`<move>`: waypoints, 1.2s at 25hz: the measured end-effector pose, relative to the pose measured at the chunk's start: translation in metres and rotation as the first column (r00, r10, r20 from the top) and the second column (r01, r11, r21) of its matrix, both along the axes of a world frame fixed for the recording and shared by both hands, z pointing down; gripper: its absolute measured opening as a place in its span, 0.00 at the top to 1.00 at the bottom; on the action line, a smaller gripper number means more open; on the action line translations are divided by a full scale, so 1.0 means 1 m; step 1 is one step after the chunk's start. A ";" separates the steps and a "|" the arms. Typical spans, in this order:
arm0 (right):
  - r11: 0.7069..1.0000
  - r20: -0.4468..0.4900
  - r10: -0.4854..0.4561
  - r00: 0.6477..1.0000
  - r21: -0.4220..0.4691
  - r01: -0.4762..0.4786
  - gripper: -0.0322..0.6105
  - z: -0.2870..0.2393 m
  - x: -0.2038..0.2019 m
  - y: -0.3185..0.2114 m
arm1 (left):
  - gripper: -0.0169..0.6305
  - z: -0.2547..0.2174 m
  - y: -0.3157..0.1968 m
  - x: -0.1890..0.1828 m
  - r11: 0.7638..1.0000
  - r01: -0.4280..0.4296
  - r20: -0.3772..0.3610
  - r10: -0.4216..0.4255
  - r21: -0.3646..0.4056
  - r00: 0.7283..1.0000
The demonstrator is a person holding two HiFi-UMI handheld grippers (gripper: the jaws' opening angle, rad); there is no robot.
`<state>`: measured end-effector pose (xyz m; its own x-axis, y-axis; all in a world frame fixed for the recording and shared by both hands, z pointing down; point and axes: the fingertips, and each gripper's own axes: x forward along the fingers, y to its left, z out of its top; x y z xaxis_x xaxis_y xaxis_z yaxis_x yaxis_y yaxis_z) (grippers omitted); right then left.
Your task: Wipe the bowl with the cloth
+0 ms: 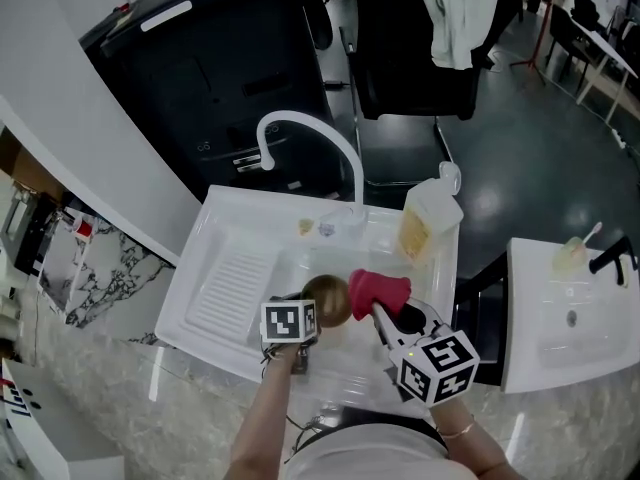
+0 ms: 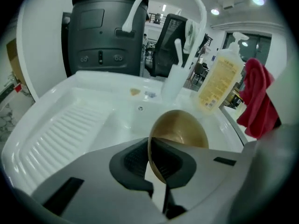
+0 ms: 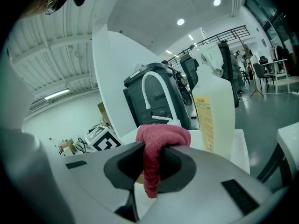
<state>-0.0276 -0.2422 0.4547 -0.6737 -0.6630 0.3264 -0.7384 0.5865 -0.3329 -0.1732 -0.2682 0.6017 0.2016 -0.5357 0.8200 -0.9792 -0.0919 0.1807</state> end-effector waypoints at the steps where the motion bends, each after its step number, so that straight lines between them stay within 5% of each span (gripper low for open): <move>1: 1.000 0.005 -0.004 1.000 0.006 0.004 0.86 -0.003 -0.003 0.003 | 0.93 -0.013 -0.001 0.000 0.999 0.000 0.001 0.000 0.038 1.000; 12: 0.989 0.056 -0.051 0.997 0.143 0.043 0.86 -0.061 -0.025 0.038 | 0.93 -0.134 0.013 -0.007 0.939 0.020 0.018 -0.028 0.343 0.999; 23: 0.955 0.025 -0.095 0.995 0.283 0.084 0.86 -0.098 -0.051 0.067 | 0.93 -0.188 0.049 -0.012 0.892 0.010 0.073 -0.048 0.453 0.996; 30: 0.906 -0.137 -0.101 0.985 0.397 0.148 0.86 -0.106 -0.082 0.069 | 0.93 -0.212 0.066 0.003 0.871 -0.039 0.140 -0.034 0.490 0.990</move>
<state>-0.1098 -0.1734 0.3489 -0.7349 -0.6665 0.1248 -0.6685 0.7430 0.0318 -0.1702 -0.2026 0.3900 0.1070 -0.8753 0.4716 -0.9905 -0.1352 -0.0262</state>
